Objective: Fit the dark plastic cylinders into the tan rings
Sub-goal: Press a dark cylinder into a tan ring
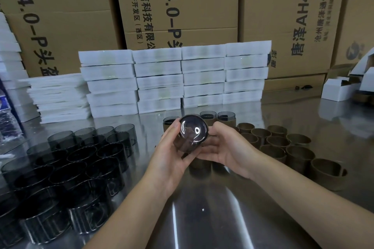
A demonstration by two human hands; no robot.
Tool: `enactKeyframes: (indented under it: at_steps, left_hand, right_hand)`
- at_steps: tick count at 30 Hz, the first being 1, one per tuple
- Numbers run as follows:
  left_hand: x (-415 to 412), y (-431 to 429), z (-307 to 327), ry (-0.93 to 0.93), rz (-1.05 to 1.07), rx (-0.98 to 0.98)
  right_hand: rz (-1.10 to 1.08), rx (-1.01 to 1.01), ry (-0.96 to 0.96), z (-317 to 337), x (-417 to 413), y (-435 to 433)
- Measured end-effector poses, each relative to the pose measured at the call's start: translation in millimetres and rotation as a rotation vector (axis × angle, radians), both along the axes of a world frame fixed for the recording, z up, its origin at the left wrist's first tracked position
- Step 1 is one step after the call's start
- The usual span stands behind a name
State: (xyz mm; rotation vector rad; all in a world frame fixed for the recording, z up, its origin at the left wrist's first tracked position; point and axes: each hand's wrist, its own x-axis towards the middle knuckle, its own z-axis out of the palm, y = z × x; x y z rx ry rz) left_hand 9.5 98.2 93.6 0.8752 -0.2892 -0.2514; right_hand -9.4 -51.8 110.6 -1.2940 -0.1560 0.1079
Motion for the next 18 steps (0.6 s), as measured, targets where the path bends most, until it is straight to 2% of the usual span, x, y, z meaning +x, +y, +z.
enactKeyframes:
  at_steps: [10,18]
  left_hand:
    - [-1.4,0.9,3.3,-0.019,0.002,0.071]
    - [-3.5,-0.3,6.7,0.020,-0.009,0.030]
  right_hand:
    - [0.009,-0.099,-0.044,-0.5,2.3,-2.7]
    - [-0.025,-0.089,-0.063,0.2,2.8,-2.8]
